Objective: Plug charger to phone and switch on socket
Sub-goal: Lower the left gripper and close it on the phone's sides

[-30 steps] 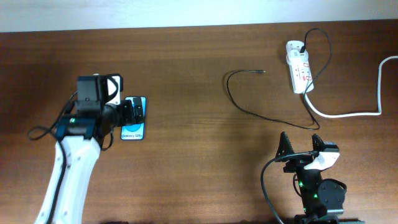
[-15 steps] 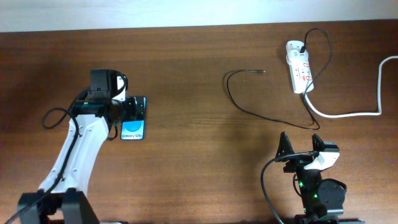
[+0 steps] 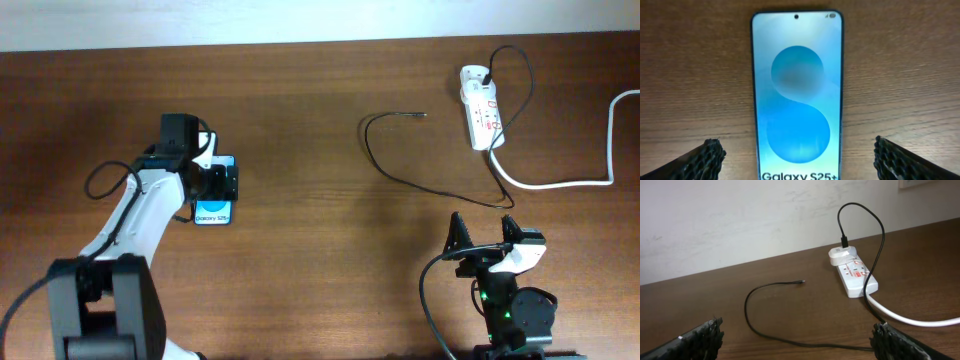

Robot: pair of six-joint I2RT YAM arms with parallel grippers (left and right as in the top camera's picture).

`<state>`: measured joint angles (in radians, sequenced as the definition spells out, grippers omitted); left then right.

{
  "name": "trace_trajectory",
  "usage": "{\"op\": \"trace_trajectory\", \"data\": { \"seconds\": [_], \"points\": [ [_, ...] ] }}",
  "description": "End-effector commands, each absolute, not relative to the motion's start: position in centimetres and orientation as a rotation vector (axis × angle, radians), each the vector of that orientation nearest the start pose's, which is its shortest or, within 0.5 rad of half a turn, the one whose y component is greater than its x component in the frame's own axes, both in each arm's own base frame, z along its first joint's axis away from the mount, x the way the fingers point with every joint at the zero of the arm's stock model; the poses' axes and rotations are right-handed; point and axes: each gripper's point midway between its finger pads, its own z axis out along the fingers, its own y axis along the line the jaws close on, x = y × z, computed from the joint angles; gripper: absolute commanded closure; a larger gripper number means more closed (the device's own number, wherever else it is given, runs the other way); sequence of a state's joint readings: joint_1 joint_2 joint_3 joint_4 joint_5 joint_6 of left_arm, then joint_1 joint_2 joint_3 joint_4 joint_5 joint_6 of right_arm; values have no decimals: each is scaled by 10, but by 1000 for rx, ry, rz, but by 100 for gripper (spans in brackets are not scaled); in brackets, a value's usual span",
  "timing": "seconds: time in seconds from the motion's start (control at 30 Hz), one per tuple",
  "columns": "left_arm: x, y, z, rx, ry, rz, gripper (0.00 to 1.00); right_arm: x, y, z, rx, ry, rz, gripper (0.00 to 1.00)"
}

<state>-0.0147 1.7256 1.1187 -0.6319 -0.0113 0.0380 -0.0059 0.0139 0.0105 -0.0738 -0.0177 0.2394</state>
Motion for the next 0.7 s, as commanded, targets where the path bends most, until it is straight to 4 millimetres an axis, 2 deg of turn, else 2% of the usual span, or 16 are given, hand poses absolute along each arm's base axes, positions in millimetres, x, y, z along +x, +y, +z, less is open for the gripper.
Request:
{"op": "trace_trajectory", "data": {
  "seconds": [0.0, 0.27, 0.67],
  "points": [
    [381, -6, 39, 96, 2833, 4, 1, 246, -1, 155, 200, 1643, 183, 2],
    [381, -7, 18, 99, 2873, -9, 1, 246, -1, 155, 200, 1642, 183, 2],
    [394, -7, 21, 104, 2815, -5, 1, 246, -1, 155, 200, 1642, 183, 2]
  ]
}}
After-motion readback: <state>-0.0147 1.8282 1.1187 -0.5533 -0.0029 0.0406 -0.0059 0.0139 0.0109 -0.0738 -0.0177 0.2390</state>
